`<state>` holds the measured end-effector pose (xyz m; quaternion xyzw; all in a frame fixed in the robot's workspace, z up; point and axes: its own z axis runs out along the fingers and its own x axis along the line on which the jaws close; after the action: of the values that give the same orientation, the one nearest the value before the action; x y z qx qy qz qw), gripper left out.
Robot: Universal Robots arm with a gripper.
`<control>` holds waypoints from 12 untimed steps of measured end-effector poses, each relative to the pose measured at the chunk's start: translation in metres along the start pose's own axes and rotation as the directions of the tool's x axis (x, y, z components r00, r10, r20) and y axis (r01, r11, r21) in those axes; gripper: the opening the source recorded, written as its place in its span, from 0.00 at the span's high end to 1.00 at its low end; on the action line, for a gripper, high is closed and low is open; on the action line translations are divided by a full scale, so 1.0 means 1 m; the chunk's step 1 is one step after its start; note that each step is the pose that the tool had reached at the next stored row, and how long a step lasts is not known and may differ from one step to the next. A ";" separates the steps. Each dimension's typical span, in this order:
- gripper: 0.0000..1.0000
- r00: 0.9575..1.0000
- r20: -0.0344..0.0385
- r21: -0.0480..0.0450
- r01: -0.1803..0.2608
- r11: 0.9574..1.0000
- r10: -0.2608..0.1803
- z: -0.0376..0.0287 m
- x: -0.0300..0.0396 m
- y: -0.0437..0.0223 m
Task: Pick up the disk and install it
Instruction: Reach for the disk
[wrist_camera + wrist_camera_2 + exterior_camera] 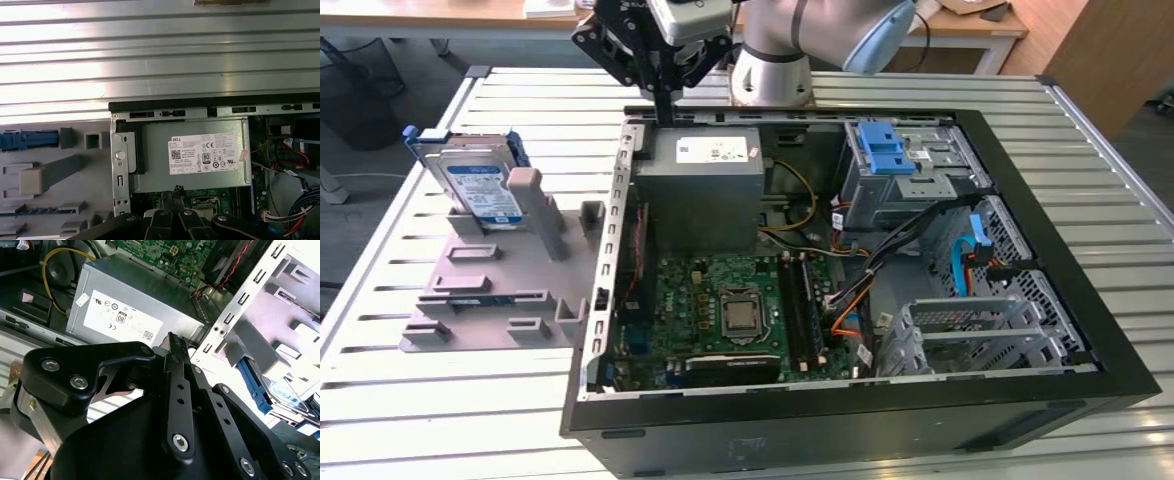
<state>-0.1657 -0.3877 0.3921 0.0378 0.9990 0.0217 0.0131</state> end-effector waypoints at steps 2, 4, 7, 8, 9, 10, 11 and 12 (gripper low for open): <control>0.89 1.000 0.000 0.000 0.000 1.000 0.000 0.0000 0.0001 0.0000; 0.89 1.000 0.000 0.000 0.000 1.000 0.000 0.0000 0.0002 0.0000; 0.89 1.000 0.000 0.000 0.000 1.000 0.000 -0.0001 0.0030 -0.0002; 0.89 1.000 0.000 0.000 0.000 1.000 0.000 -0.0001 0.0045 -0.0003; 0.89 1.000 0.000 0.000 0.000 1.000 0.000 -0.0001 0.0062 -0.0005; 0.89 1.000 0.000 0.000 0.000 1.000 0.000 -0.0001 0.0080 -0.0006; 0.89 1.000 0.000 0.000 0.000 1.000 0.000 -0.0002 0.0097 -0.0007; 0.89 1.000 0.000 0.000 0.000 1.000 0.000 -0.0002 0.0116 -0.0009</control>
<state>-0.1773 -0.3877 0.3919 0.0379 0.9990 0.0217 0.0131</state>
